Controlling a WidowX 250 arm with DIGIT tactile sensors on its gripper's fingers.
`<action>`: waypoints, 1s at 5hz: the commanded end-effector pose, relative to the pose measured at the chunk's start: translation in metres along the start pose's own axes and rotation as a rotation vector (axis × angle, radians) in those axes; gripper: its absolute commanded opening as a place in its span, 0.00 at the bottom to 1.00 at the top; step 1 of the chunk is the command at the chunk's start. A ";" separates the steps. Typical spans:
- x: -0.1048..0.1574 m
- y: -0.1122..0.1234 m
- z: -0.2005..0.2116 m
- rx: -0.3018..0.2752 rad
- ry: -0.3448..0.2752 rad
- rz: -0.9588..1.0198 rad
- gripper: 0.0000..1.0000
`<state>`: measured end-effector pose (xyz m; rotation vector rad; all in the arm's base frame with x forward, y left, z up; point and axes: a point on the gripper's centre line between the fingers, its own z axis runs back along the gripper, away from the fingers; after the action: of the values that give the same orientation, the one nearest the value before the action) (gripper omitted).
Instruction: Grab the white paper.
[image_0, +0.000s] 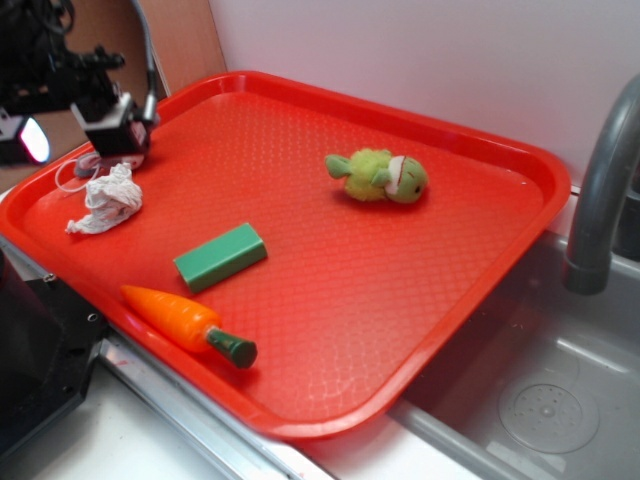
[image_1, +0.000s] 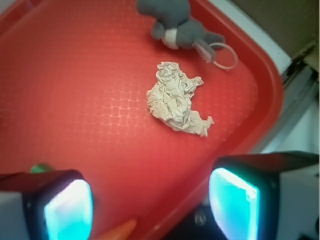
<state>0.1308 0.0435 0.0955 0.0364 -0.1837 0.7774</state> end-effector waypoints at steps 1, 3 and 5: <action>0.021 0.015 -0.035 0.069 -0.050 0.026 1.00; 0.028 0.015 -0.070 0.140 -0.022 -0.010 1.00; 0.028 0.012 -0.080 0.107 -0.035 -0.023 0.00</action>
<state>0.1567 0.0742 0.0195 0.1435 -0.1689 0.7555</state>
